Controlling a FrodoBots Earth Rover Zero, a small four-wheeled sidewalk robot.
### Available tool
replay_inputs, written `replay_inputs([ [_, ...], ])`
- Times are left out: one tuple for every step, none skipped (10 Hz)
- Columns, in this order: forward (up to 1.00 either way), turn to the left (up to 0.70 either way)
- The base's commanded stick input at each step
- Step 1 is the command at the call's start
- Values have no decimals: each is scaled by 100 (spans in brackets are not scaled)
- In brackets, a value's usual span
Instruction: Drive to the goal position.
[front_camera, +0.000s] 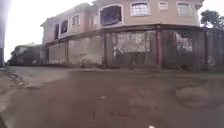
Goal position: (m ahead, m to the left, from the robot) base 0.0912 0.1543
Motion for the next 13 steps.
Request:
replay_inputs([
  [30,0],
  [30,0],
  [30,0],
  [30,0],
  [30,0],
  [30,0],
  [30,0],
  [30,0],
  [30,0],
  [30,0],
  [30,0],
  [30,1],
  [30,11],
])
